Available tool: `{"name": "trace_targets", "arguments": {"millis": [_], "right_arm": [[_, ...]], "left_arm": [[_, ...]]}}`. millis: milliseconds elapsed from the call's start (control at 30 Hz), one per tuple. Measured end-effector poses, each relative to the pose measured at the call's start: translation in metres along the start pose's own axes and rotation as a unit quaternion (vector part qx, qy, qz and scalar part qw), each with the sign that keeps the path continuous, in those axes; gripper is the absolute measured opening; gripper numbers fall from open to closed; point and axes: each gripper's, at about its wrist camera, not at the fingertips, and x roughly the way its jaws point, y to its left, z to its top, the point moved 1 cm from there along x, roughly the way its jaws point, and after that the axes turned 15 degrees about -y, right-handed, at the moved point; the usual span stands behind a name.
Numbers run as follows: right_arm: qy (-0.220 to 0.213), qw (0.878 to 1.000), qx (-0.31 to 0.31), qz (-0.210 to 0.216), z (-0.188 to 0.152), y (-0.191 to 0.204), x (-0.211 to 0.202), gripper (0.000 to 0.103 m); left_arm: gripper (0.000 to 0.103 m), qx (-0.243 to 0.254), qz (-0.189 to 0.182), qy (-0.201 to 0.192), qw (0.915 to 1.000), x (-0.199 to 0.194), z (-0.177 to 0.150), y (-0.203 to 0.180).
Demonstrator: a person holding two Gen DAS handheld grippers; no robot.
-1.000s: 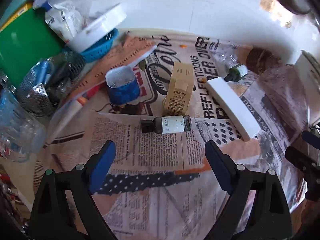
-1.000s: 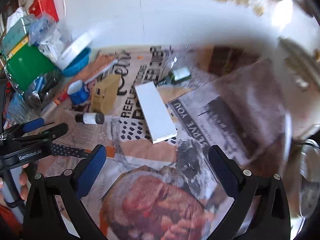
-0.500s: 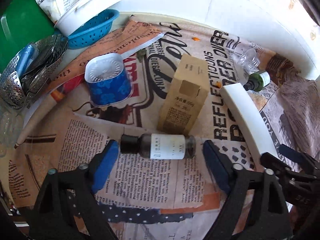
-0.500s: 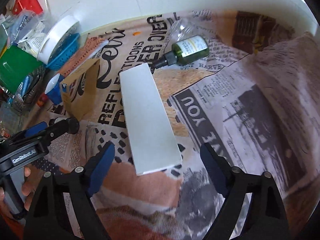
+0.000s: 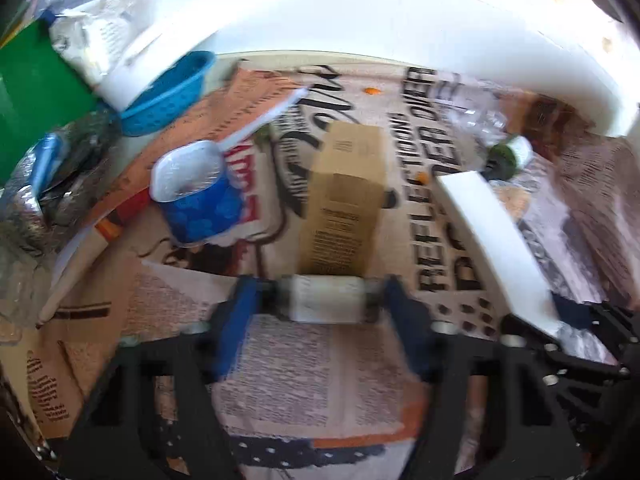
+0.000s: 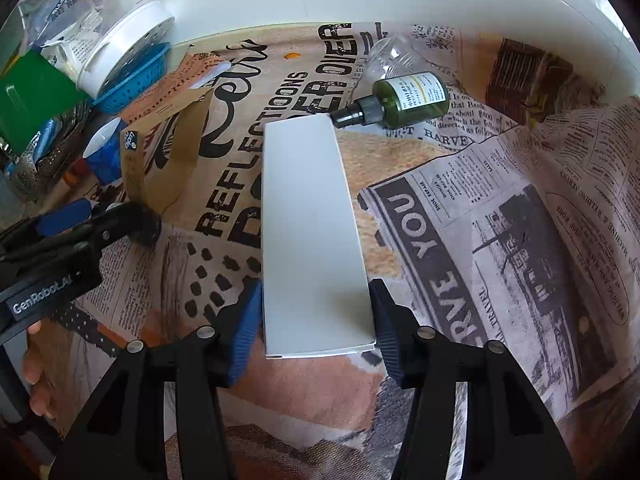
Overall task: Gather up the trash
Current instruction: 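Grasp the small dark bottle with the left tool while the right tool grasps the white box, then lift the dark bottle with the left tool while the right tool lifts the white box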
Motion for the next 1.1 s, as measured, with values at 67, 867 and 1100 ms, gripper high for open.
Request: {"name": "trace_targets", "arguments": {"millis": [67,867,1100], "right_arm": [[-0.003,1.0,0.002,0.001,-0.002,0.002,-0.003,0.048],[-0.023,0.998,0.066,0.0,-0.013,-0.016,-0.042,0.048],[-0.021,0.998,0.066,0.005,-0.014,-0.016,-0.041,0.048]], "left_arm": [[0.053,0.01,0.0,0.0,0.9999,-0.002,0.0,-0.004],[0.064,-0.015,-0.042,0.035,0.9984,0.005,0.002,0.011],[0.064,0.003,-0.03,0.039,0.9988,0.027,0.002,0.001]]}}
